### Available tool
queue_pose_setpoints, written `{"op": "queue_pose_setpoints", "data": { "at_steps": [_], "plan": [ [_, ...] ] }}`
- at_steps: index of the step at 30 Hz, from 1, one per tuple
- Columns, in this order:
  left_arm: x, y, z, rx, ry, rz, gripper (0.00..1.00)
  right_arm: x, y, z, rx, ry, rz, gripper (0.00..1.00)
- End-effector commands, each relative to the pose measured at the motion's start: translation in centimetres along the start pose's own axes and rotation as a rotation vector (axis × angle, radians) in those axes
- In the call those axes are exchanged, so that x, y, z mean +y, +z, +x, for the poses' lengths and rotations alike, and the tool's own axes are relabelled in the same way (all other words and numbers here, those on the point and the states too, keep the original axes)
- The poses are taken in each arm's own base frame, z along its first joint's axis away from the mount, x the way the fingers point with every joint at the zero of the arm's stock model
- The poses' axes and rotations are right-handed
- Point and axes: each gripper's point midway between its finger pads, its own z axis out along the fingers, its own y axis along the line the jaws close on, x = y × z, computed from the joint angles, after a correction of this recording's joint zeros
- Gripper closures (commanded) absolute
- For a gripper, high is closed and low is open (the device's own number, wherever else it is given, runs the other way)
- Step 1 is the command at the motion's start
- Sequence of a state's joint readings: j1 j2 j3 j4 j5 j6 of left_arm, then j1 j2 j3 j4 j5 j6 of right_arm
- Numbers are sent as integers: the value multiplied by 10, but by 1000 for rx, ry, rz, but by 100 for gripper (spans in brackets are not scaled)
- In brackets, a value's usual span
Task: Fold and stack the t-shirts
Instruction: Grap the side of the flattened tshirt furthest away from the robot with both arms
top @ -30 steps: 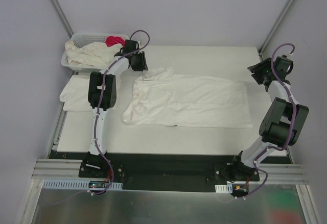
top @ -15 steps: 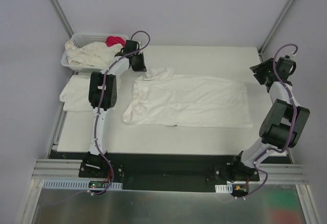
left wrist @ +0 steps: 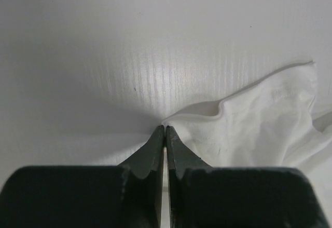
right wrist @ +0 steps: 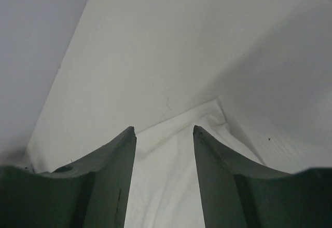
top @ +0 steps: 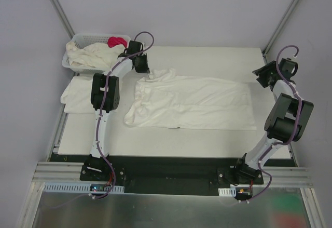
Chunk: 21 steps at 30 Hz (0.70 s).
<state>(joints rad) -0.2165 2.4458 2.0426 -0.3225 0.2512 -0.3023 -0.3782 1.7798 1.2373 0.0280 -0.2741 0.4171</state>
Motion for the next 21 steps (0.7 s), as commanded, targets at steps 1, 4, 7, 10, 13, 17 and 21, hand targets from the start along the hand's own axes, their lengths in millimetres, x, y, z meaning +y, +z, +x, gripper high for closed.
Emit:
{"op": "queue_pose_setpoints", "data": {
  "at_steps": [1, 4, 7, 10, 13, 17, 21],
  "plan": [
    [-25, -37, -39, -97, 43, 17, 100, -6, 10, -22, -24, -19, 37, 49],
    [-29, -44, -46, -115, 50, 23, 100, -13, 21, -28, -5, -8, 59, 48],
    [-31, -50, -53, -133, 56, 22, 100, -21, 31, -27, 18, 3, 75, 45],
    [-33, -56, -59, -152, 63, 15, 100, -32, 37, -22, 37, 10, 102, 43],
    [-37, -62, -66, -172, 70, 21, 100, -46, 42, -11, 64, 18, 136, 42],
    [-41, -69, -73, -190, 76, 26, 100, -55, 44, 4, 99, 40, 150, 41],
    [-45, -75, -78, -205, 77, 33, 100, -56, 44, 16, 115, 45, 147, 41]
  ]
}}
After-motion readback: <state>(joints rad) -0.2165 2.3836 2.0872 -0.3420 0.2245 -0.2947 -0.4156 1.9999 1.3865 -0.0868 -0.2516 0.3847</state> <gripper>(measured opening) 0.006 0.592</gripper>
